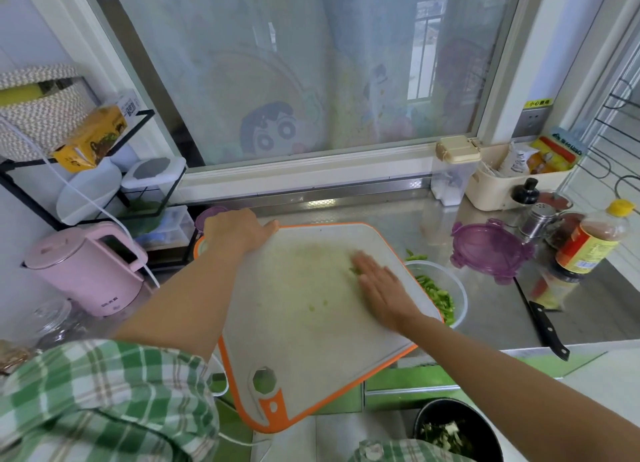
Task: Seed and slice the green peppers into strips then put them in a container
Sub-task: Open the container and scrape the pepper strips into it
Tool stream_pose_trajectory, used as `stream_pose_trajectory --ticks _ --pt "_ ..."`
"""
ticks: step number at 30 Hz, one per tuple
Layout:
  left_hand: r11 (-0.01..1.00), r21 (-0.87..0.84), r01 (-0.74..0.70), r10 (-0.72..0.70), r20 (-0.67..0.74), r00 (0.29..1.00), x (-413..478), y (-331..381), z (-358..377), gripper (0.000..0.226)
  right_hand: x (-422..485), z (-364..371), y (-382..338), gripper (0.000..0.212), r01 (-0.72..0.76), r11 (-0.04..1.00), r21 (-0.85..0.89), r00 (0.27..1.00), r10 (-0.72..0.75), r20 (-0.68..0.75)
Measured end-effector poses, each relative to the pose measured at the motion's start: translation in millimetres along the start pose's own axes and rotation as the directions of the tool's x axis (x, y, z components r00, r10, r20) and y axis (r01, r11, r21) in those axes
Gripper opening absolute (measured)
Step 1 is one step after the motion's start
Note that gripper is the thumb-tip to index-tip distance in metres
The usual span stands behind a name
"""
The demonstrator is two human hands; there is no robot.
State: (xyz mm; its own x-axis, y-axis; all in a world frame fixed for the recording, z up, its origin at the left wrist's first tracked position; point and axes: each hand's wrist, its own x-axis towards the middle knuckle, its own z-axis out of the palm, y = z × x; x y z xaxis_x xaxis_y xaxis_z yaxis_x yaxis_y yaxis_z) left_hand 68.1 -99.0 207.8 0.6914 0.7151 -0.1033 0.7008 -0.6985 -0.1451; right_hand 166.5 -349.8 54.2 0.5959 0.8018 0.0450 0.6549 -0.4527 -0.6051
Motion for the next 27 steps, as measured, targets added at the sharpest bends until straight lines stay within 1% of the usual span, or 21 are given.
stream_pose_trajectory --ticks 2,3,4,5,6,7,9,11,12,13,15,17,18,19,21,23,24,25,27 --pt "1.0 0.008 0.002 -0.002 0.0 1.0 0 -2 0 0.074 -7 -4 30 0.075 -0.168 0.981 -0.096 0.985 0.172 0.034" --pt "1.0 0.013 0.001 -0.001 -0.003 1.0 0 -2 0 0.074 -11 -5 42 0.074 -0.22 0.963 -0.153 0.972 0.23 0.052" --pt "1.0 0.014 0.001 -0.001 -0.008 1.0 0 -3 -1 0.074 -12 -6 50 0.067 -0.268 0.947 -0.176 0.958 0.281 0.056" --pt "1.0 0.009 0.001 -0.001 -0.013 1.0 0 -3 -1 0.073 -13 -7 54 0.061 -0.307 0.937 -0.165 0.947 0.318 0.045" --pt "1.0 0.005 -0.001 0.001 -0.019 1.0 0 -2 -1 0.072 -12 -7 54 0.059 -0.313 0.94 -0.134 0.948 0.318 0.016" --pt "1.0 0.003 -0.003 0.003 -0.022 1.0 -1 -1 -1 0.071 -11 -8 51 0.06 -0.265 0.959 -0.103 0.964 0.264 -0.025" --pt "1.0 0.005 -0.008 0.008 -0.018 1.0 -1 3 -2 0.07 -9 -8 32 0.068 -0.053 0.998 -0.032 0.995 0.05 -0.087" --pt "1.0 0.015 -0.011 0.011 -0.011 1.0 -1 6 -3 0.07 -6 -7 3 0.068 0.16 0.987 0.028 0.985 -0.158 -0.073" --pt "1.0 0.021 -0.012 0.012 -0.009 1.0 -1 7 -3 0.07 -5 -6 -11 0.066 0.244 0.97 0.027 0.969 -0.242 -0.05" --pt "1.0 0.025 -0.011 0.011 -0.005 1.0 -1 8 -3 0.07 -5 -3 -23 0.064 0.306 0.952 0.014 0.952 -0.306 -0.026" --pt "0.999 0.032 -0.007 0.007 0.001 1.0 -3 8 -4 0.07 -5 -1 -31 0.063 0.361 0.933 -0.01 0.933 -0.361 0.006" --pt "1.0 0.03 -0.005 0.005 -0.003 1.0 -4 7 -2 0.07 -6 0 -18 0.066 0.336 0.941 -0.037 0.942 -0.336 -0.005" --pt "1.0 0.023 -0.002 0.002 -0.004 1.0 -5 6 -1 0.069 -8 -1 -7 0.071 0.293 0.954 -0.057 0.955 -0.295 -0.019" --pt "1.0 0.012 0.002 -0.002 -0.003 1.0 -6 4 -1 0.069 -10 -1 4 0.078 0.232 0.97 -0.075 0.971 -0.235 -0.04" --pt "1.0 -0.006 0.002 -0.002 -0.008 1.0 -6 2 1 0.068 -15 -4 30 0.1 0.067 0.989 -0.133 0.995 -0.077 -0.068" --pt "1.0 -0.006 -0.004 0.004 -0.018 1.0 -6 0 1 0.068 -23 -7 50 0.118 -0.078 0.976 -0.201 0.997 0.072 -0.036" --pt "1.0 0.001 -0.003 0.003 -0.02 1.0 -6 0 0 0.068 -26 -10 55 0.12 -0.125 0.971 -0.206 0.992 0.123 -0.026" --pt "1.0 0.01 -0.003 0.003 -0.019 1.0 -6 1 -1 0.068 -27 -11 56 0.115 -0.144 0.971 -0.19 0.99 0.142 -0.023" --pt "1.0 0.029 -0.008 0.008 -0.013 1.0 -6 5 -4 0.068 -24 -14 42 0.085 -0.083 0.989 -0.121 0.995 0.077 -0.055"
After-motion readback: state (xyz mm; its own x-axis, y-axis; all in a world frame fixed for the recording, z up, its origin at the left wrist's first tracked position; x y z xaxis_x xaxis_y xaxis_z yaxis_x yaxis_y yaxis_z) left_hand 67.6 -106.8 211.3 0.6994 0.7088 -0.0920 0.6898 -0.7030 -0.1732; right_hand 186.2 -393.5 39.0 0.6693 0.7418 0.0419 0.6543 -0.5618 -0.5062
